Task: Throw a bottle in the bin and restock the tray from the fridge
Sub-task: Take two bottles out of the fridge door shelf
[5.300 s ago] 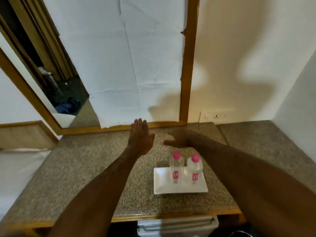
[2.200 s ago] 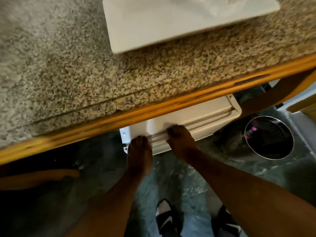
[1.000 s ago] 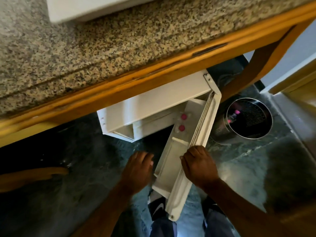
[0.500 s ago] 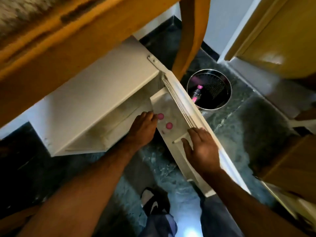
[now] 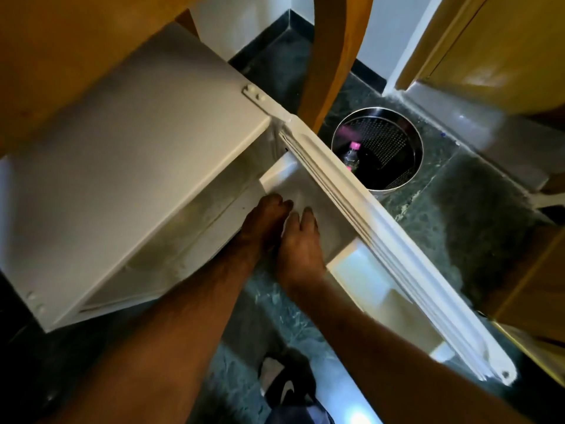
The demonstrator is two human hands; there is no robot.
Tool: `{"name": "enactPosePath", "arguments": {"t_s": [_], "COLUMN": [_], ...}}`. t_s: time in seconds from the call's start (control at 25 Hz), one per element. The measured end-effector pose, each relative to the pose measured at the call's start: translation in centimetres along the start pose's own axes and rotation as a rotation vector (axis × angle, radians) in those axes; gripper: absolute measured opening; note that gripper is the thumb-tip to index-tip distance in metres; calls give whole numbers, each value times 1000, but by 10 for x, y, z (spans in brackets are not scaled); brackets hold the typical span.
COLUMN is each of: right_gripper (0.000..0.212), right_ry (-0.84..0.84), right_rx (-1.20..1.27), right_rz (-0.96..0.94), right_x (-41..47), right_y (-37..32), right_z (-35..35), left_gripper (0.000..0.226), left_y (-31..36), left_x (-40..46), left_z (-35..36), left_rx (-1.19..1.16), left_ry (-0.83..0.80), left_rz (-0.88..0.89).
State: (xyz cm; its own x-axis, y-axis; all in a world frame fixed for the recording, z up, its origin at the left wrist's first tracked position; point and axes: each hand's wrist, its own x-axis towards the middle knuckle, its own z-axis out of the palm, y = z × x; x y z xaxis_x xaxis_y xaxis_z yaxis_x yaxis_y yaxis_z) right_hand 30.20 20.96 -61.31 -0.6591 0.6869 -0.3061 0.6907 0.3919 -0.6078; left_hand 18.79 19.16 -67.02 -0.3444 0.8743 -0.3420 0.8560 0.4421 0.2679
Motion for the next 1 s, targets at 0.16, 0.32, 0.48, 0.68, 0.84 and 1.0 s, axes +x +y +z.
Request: {"name": "enactPosePath", "arguments": {"t_s": [0.16,0.32,0.48,0.68,0.84,1.0], "right_gripper": [56,41,29,31,36,38], "right_ry": [-311,-331,-364,-327,-306,-200], "right_rx": [-466,-834,-644,-534,-554,-360], "right_rz": [271,82,24,45,3,-58], "right_x": [67,67,64,69,55,12], "right_y": [-11,4,32,37,17,-20], "right_z": [19,16,19,16,-23,-108], "left_gripper": [13,16,22,25,28,29], "left_y": [-12,-15,-10,-7,4,37], "left_x": [-15,-44,-56,-63,-82,-130], "left_z": [-7,-24,-28,-31,-53,-84], "left_rx": [-198,-309,-305,-325,-398,-569], "left_ry": [117,270,306,292,340,487], "left_rz": [-76,-189,-196,-237,-246,-392]}}
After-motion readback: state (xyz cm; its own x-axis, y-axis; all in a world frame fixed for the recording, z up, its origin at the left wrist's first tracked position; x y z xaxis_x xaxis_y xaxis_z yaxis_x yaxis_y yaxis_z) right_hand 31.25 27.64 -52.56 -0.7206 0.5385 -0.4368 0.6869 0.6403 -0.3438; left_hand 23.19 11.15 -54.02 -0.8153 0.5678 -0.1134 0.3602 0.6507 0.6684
